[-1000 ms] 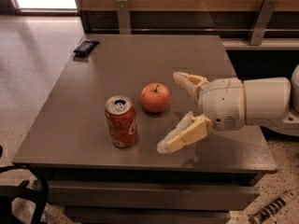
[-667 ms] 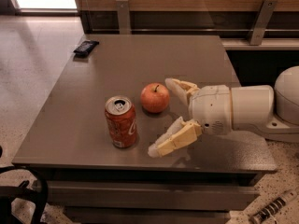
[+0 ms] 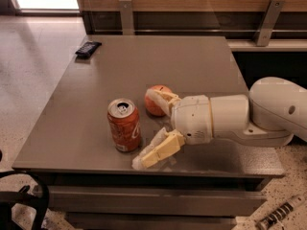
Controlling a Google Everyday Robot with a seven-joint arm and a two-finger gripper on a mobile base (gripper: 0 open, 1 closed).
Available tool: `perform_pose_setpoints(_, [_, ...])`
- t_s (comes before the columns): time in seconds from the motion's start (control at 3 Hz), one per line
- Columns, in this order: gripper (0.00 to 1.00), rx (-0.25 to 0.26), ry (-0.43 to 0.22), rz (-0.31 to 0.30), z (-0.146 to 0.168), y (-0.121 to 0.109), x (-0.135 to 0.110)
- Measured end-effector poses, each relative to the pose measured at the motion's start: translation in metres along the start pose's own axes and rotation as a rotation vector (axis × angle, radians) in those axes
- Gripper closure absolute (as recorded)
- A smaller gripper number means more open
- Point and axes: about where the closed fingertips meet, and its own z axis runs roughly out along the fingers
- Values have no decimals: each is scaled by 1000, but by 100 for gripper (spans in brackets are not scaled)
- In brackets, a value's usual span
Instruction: Move coke can near rxbar blueberry
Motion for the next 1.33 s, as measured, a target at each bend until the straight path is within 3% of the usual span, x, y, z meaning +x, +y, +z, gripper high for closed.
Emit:
perform_pose_setpoints(0.67, [4,-71,-30,-45,31,5,-15])
perform_pose_setpoints(1.33, [64,-84,-28,-62,39,8,-21])
